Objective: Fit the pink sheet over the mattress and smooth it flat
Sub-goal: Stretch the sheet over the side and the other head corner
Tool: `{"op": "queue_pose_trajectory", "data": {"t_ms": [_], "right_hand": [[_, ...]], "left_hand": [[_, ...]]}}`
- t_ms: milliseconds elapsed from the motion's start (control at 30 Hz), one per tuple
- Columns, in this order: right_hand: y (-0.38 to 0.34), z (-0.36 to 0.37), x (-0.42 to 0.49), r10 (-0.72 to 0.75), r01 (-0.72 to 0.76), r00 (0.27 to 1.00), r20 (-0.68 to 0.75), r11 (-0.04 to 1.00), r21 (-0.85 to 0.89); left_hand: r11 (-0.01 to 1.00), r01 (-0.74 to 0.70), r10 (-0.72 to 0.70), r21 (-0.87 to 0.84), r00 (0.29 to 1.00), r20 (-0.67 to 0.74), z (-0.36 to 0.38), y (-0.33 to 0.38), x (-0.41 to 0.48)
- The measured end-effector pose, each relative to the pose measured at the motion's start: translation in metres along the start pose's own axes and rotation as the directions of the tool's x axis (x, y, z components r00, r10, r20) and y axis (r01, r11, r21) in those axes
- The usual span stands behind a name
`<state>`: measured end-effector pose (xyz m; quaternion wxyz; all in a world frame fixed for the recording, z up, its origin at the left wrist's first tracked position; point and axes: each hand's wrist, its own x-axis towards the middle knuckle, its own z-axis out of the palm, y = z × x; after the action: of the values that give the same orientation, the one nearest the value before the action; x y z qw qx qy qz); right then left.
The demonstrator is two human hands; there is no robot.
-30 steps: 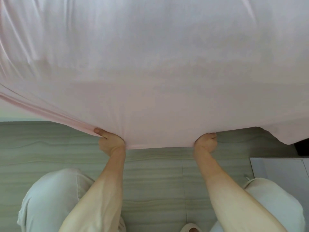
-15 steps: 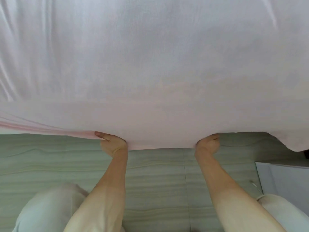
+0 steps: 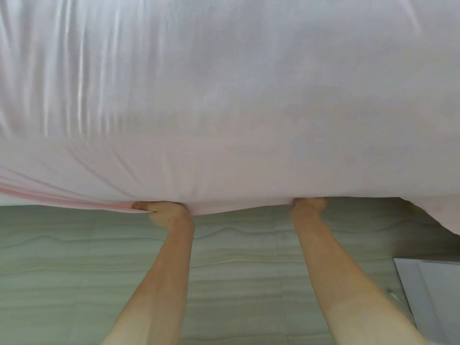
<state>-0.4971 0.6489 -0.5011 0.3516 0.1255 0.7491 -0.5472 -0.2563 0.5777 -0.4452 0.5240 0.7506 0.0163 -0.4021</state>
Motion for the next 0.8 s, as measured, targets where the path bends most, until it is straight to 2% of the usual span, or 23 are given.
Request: {"op": "queue_pose_trajectory", "data": {"t_ms": [67,133,200,333,400,533,667,800], "right_hand": [[-0.003,-0.008,0.000,0.000,-0.001,0.995,0.102,1.000,0.011],[-0.008,-0.017,-0.004,0.011,-0.013,0.994,0.105,1.000,0.022],[-0.018,-0.030,-0.012,0.067,-0.079,0.993,0.101,0.989,0.123],[-0.028,-0.056,-0.018,0.152,-0.174,0.975,0.159,0.976,0.134],[-0.043,-0.082,-0.018,0.163,-0.192,0.977,0.134,0.951,0.241],[-0.085,-0.130,-0.007,0.104,-0.145,0.989,0.105,0.819,0.556],[-0.107,-0.168,0.012,0.068,-0.106,0.994,0.081,0.704,0.702],[-0.113,-0.204,0.023,0.040,-0.019,0.999,-0.010,0.658,0.753]], "left_hand": [[0.996,0.078,-0.076,-0.032,0.996,0.046,-0.003,0.003,0.009],[0.976,0.175,-0.154,-0.126,0.975,0.161,-0.007,0.012,0.006],[0.966,0.212,-0.160,-0.149,0.941,0.300,-0.014,0.020,-0.005],[0.965,0.239,-0.186,-0.107,0.913,0.364,-0.036,0.019,-0.016],[0.957,0.270,-0.205,-0.104,0.886,0.415,-0.039,0.009,-0.028],[0.915,0.392,-0.265,-0.100,0.768,0.583,-0.029,-0.024,-0.069],[0.906,0.420,-0.312,-0.042,0.732,0.605,-0.020,-0.058,-0.116],[0.937,0.340,-0.320,0.074,0.756,0.572,-0.018,-0.084,-0.143]]}}
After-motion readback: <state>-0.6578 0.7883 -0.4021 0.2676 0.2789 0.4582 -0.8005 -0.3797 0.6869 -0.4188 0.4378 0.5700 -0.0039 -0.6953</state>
